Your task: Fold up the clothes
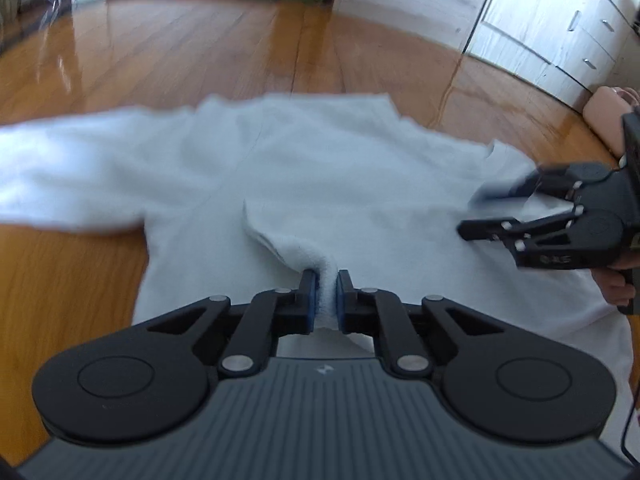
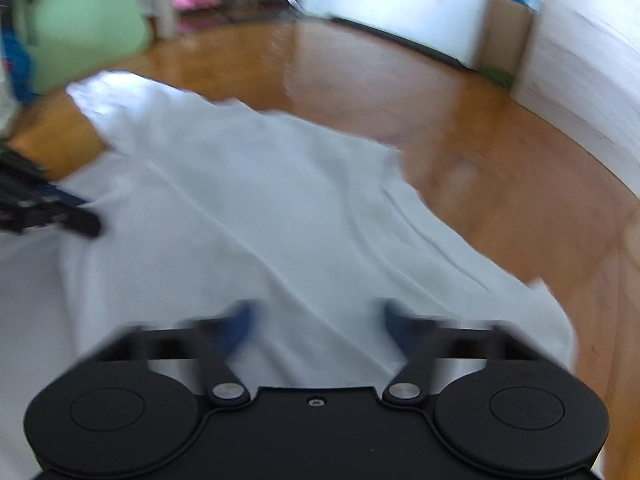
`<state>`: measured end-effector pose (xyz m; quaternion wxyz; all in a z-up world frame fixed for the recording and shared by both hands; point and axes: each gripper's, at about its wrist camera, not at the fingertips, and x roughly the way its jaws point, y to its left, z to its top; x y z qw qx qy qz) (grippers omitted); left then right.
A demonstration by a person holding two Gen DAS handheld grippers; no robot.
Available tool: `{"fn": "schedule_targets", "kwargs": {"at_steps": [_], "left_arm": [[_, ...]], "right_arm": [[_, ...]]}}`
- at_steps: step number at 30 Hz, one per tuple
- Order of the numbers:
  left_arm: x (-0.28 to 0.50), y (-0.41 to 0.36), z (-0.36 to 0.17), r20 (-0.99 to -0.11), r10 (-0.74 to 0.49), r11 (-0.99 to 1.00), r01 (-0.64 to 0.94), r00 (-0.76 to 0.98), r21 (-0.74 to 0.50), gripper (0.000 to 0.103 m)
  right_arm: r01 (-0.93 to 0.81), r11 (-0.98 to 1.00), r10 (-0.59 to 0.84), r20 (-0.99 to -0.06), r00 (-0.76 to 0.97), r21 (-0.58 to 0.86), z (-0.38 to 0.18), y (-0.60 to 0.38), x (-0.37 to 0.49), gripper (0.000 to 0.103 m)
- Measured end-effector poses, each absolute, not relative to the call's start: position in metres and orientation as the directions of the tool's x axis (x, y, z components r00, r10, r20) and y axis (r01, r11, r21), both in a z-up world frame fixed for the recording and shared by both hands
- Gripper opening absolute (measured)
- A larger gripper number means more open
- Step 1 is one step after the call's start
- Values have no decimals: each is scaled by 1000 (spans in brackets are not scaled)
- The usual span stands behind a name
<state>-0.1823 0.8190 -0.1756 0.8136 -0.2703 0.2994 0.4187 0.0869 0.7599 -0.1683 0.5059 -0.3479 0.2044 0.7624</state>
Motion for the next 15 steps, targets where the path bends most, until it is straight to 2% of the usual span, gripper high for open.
{"fn": "schedule_targets", "kwargs": {"at_steps": [1, 4, 6, 7, 10, 11, 12, 13, 15], "left_arm": [[-179, 820, -166, -694, 539, 512, -840, 478, -181, 9], [-175, 824, -129, -602, 619, 535, -832, 505, -148, 9], [-176, 833, -115, -577, 628, 538, -827, 522, -163, 9], [-178, 840, -114, -586, 616, 531, -827, 526, -183, 9], [-176, 870, -142, -701, 555, 451, -870, 447, -198, 9], [-177, 878, -155, -733, 534, 428, -882, 422, -196, 9], [-180, 881, -163, -745, 519, 418, -884, 420, -207, 10], [-182, 885, -171, -757, 503, 409, -886, 418, -218, 10], [-187, 890, -184, -776, 477, 393, -890, 413, -232, 11]], "right_arm": [[-904, -428, 616, -736, -281, -12, -167, 758, 87, 0], [-923, -361, 752, -628, -202, -135, -143, 738, 87, 0], [-964, -229, 833, -539, -124, -133, -128, 737, 96, 0], [-978, -174, 855, -510, -93, -113, -123, 739, 102, 0], [-986, -75, 852, -524, 13, -148, -126, 751, 103, 4], [-983, -31, 834, -546, 73, -179, -126, 752, 102, 11], [-982, 35, 815, -564, 136, -186, -122, 750, 104, 24], [-983, 92, 806, -568, 166, -158, -115, 741, 109, 36], [-984, 163, 795, -582, 172, -68, -109, 709, 127, 50]]}}
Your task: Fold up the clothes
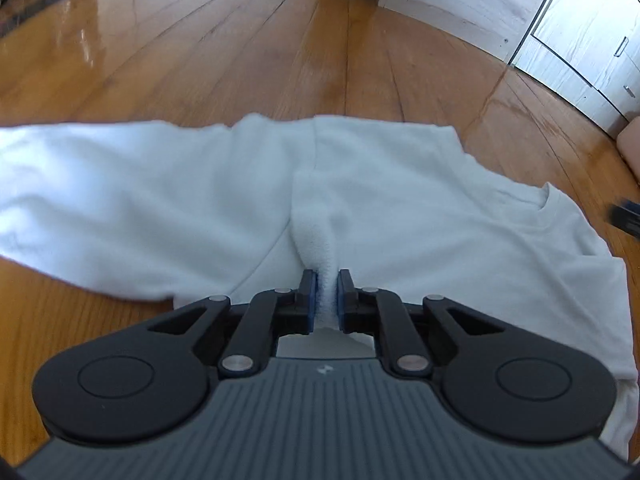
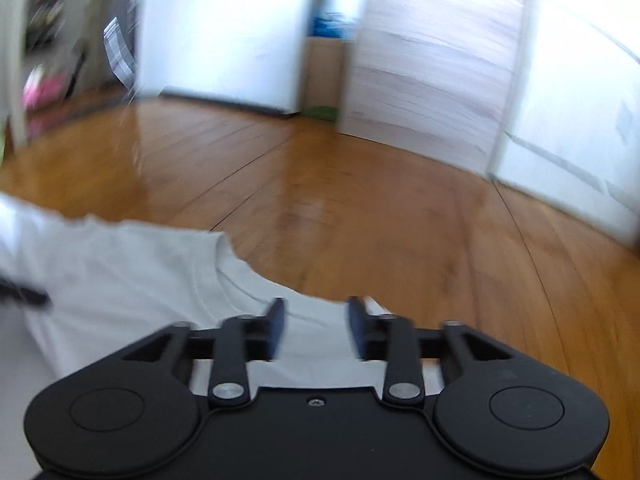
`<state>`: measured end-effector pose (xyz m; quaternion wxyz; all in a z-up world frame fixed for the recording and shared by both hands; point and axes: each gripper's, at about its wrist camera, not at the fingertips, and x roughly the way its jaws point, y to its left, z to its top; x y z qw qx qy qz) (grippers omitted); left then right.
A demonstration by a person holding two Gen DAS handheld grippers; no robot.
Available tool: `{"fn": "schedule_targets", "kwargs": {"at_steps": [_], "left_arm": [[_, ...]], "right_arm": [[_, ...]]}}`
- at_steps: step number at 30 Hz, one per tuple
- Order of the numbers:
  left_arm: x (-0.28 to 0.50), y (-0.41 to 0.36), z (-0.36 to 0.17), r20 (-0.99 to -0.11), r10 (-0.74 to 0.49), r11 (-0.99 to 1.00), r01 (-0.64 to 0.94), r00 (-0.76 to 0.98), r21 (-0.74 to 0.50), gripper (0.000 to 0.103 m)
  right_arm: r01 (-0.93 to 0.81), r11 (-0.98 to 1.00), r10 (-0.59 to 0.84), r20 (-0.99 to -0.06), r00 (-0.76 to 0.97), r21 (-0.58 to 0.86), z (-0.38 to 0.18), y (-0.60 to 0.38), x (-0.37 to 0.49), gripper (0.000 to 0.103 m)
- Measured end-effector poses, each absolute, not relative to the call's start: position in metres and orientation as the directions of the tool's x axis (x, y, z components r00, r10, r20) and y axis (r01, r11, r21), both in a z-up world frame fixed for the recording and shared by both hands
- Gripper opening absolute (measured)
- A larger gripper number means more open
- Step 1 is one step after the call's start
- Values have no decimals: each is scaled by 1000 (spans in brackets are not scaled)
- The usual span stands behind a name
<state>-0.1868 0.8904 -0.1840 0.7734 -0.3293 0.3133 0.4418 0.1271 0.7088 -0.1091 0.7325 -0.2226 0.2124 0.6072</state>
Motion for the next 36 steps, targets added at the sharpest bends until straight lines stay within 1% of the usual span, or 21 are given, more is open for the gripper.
{"fn": "schedule_targets", "kwargs": {"at_steps": [1, 3, 4, 6, 7, 8, 9, 10, 11, 12, 13, 14, 16, 19, 21, 22, 24, 26, 29, 33, 36], "left_arm": [[-187, 888, -183, -772, 488, 399, -891, 408, -218, 13], [-187, 886, -182, -772, 513, 401, -900, 376, -173, 17], [-187, 885, -182, -773, 525, 398, -905, 357, -149, 19], [-188, 885, -181, -778, 547, 381, -919, 310, -99, 25], [-189, 885, -180, -778, 559, 371, -926, 286, -74, 26], [-192, 885, -178, -777, 573, 358, -933, 259, -48, 25], [-198, 884, -174, -773, 593, 337, -941, 226, -17, 27], [-207, 884, -169, -766, 612, 317, -948, 197, 9, 33], [-219, 883, -163, -758, 629, 296, -955, 175, 25, 39], [-233, 883, -158, -749, 644, 273, -961, 154, 38, 50], [-250, 883, -152, -744, 654, 246, -969, 137, 37, 53], [-270, 884, -148, -743, 658, 213, -977, 124, 26, 54], [-315, 887, -143, -751, 649, 133, -990, 117, -39, 60], [-385, 890, -144, -758, 639, -9, -984, 131, -178, 62], [-425, 894, -151, -758, 640, -111, -961, 126, -253, 62], [-442, 897, -155, -757, 642, -160, -944, 123, -289, 64], [-474, 905, -164, -763, 639, -268, -900, 100, -343, 66], [-489, 919, -170, -765, 641, -313, -888, 63, -336, 66], [-492, 944, -175, -772, 634, -356, -904, -49, -235, 69], [-496, 970, -184, -774, 615, -389, -911, -149, -134, 70], [-505, 982, -192, -761, 615, -422, -901, -206, -98, 70]], "right_arm": [[-980, 196, 783, -596, 177, -32, -110, 691, 136, 53], [-964, 263, 759, -625, 183, 38, -113, 655, 155, 53], [-964, 261, 721, -674, 160, 51, -123, 645, 160, 52], [-967, 254, 646, -749, 150, 25, -147, 627, 167, 52], [-967, 256, 606, -777, 172, -14, -159, 623, 169, 50], [-957, 289, 607, -766, 211, -35, -163, 617, 173, 55], [-945, 321, 608, -753, 251, -56, -167, 611, 178, 56], [-924, 376, 589, -753, 293, -66, -165, 611, 182, 56], [-894, 431, 558, -743, 370, -121, -159, 614, 179, 55], [-858, 483, 523, -728, 444, -176, -153, 616, 177, 55], [-848, 489, 533, -700, 475, -204, -145, 619, 169, 55], [-838, 494, 543, -672, 504, -231, -136, 622, 161, 55], [-899, 411, 635, -658, 404, -154, -120, 632, 144, 55], [-966, 256, 728, -652, 209, -23, -108, 653, 111, 56], [-990, 138, 759, -645, 86, 30, -107, 669, 85, 56], [-996, 81, 768, -639, 31, 48, -108, 676, 70, 56], [-998, -6, 764, -643, -46, 64, -112, 693, 44, 56], [-994, -69, 750, -652, -110, 89, -118, 707, 19, 56], [-983, -147, 737, -651, -182, 109, -123, 716, -5, 56], [-976, -196, 723, -658, -210, 96, -125, 719, -17, 56], [-977, -200, 717, -669, -195, 71, -125, 716, -16, 56]]}}
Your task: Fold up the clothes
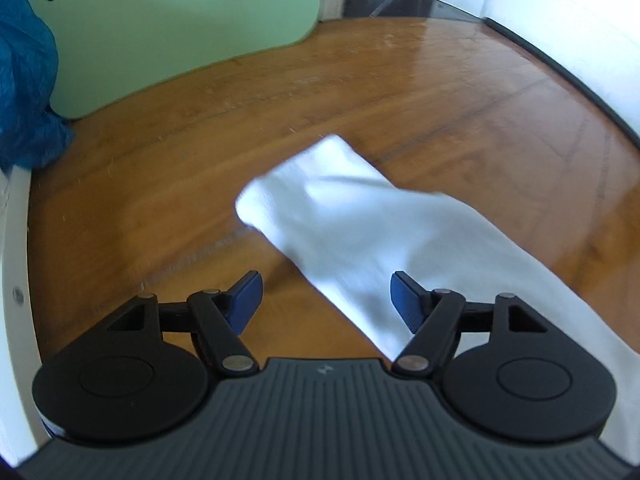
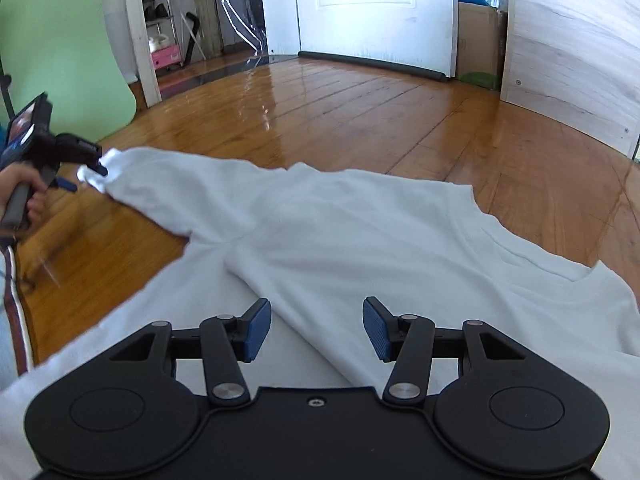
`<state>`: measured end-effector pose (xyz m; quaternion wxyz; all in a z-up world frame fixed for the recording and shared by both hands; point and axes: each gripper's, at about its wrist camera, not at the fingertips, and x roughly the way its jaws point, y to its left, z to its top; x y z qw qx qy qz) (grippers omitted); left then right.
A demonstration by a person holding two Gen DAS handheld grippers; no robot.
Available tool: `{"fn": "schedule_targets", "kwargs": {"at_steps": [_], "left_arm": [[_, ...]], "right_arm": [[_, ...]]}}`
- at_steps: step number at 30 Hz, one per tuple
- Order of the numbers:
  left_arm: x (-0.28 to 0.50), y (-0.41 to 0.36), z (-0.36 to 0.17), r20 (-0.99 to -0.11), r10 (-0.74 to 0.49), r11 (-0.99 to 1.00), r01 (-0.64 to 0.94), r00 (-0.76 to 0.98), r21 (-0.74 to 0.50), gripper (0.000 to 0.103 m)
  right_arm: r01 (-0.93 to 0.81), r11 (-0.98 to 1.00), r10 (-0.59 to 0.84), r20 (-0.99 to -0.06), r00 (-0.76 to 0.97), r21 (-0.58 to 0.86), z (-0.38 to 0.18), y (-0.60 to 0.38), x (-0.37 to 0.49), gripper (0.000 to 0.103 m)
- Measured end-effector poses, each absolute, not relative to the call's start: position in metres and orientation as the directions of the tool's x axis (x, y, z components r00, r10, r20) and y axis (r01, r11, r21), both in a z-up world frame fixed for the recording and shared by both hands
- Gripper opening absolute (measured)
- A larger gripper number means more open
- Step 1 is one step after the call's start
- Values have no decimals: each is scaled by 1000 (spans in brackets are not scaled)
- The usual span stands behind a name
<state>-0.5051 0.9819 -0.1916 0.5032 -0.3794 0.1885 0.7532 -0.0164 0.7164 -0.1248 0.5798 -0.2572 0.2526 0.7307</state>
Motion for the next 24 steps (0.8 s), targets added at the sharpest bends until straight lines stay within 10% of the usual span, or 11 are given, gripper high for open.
{"fn": "schedule_targets", "kwargs": {"at_steps": [3, 6, 9, 16, 22, 23, 24], "left_arm": [[-516, 991, -196, -719, 665, -431, -890, -202, -149, 68], [-518, 1006, -187, -731, 677, -355, -909, -86, -221, 6], [-484, 997, -151, -655, 729, -310, -949, -201, -54, 6], [-363, 921, -60, -426, 884, 71, -956, 192, -285, 6], [-220, 860, -34, -314, 661, 465, -701, 682, -541, 8], [-196, 855, -46, -307, 565, 501, -614, 766, -610, 15], [-170, 853, -64, -305, 433, 532, -513, 848, -673, 49]], "right_arm": [[-983, -169, 709, -684, -171, 70, -131, 720, -10, 57], [-988, -131, 701, -697, -152, 84, -137, 721, 1, 57], [-990, -121, 701, -699, -141, 79, -143, 722, 13, 57], [-982, 4, 714, -688, -129, 187, -136, 727, 65, 58], [-993, -16, 745, -660, -92, 120, -122, 716, 88, 58], [-992, -28, 746, -659, -101, 120, -120, 713, 91, 58], [-992, -40, 746, -657, -110, 121, -118, 711, 94, 58]]}}
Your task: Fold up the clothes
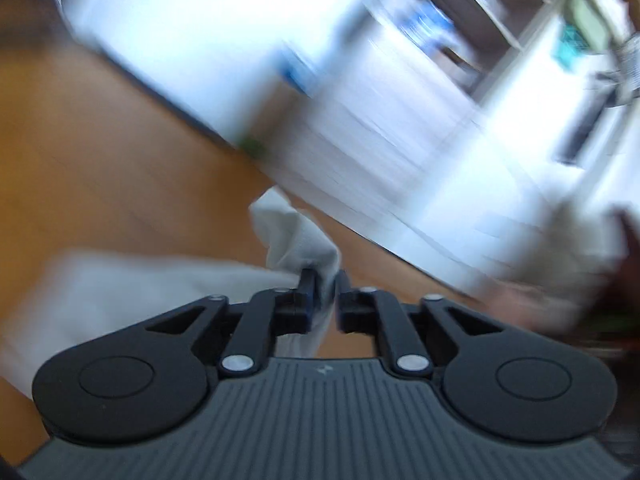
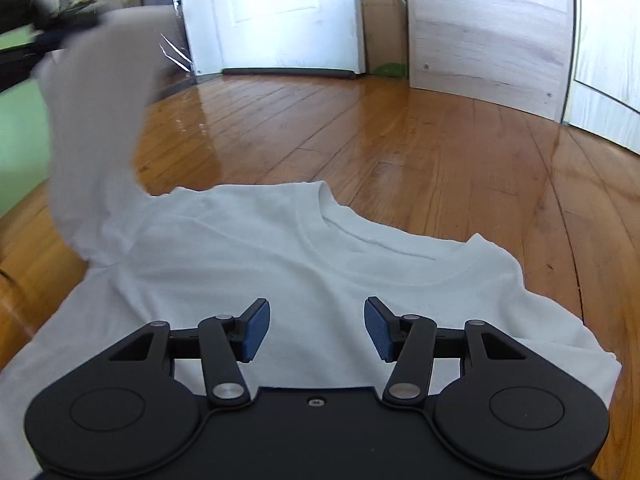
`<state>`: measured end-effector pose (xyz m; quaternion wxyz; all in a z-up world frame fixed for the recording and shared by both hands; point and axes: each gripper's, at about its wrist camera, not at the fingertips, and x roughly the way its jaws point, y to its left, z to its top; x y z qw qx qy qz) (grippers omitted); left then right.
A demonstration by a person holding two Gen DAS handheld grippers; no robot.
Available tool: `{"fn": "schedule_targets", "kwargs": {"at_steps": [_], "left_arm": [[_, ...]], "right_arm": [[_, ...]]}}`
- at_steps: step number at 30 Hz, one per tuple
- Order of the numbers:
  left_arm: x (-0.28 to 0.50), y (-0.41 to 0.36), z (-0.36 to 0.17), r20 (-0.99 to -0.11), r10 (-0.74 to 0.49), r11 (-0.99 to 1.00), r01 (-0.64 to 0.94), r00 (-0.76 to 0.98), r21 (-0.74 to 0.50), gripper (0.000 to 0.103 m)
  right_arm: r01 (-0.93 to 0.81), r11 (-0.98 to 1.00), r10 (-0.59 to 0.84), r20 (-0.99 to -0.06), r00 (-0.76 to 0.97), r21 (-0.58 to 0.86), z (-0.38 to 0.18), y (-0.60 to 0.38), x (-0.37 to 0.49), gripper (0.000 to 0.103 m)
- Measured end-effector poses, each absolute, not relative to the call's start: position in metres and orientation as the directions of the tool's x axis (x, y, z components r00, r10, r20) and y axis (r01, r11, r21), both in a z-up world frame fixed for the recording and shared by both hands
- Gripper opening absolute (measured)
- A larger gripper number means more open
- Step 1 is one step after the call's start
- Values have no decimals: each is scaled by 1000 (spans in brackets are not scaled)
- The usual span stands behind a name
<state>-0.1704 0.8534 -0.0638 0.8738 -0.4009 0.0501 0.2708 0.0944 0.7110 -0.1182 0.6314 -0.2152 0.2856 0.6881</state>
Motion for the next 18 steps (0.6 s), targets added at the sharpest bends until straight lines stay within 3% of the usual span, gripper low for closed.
{"fn": "schedule_targets", "kwargs": {"at_steps": [1, 3, 5, 7, 10, 13, 18], "left_arm": [[-146, 850, -82, -318, 310, 541, -442, 896, -716, 79], [-110, 833, -113, -483, 182, 541, -497, 856, -678, 74], [-103, 812, -126, -596, 226, 624, -585, 770, -518, 75], [-118, 802, -130, -632, 376, 660, -675, 677, -329, 77], [-151, 815, -138, -677, 509, 599, -783, 532, -166, 77], [-187, 840, -150, -708, 572, 487, -866, 414, -113, 77], [-213, 852, -168, -728, 636, 399, -917, 256, 27, 77]], "right_arm": [[-989, -50, 743, -657, -128, 136, -118, 706, 99, 59], [-988, -73, 724, -674, -147, 138, -126, 693, 107, 61], [-986, -22, 699, -703, -133, 165, -139, 676, 121, 61], [-976, 28, 676, -724, -139, 214, -150, 662, 134, 61], [-946, 68, 695, -696, -182, 316, -148, 649, 150, 62], [-899, 111, 723, -655, -219, 423, -145, 655, 165, 73], [-744, 305, 718, -656, -231, 595, -164, 681, 190, 79]]}}
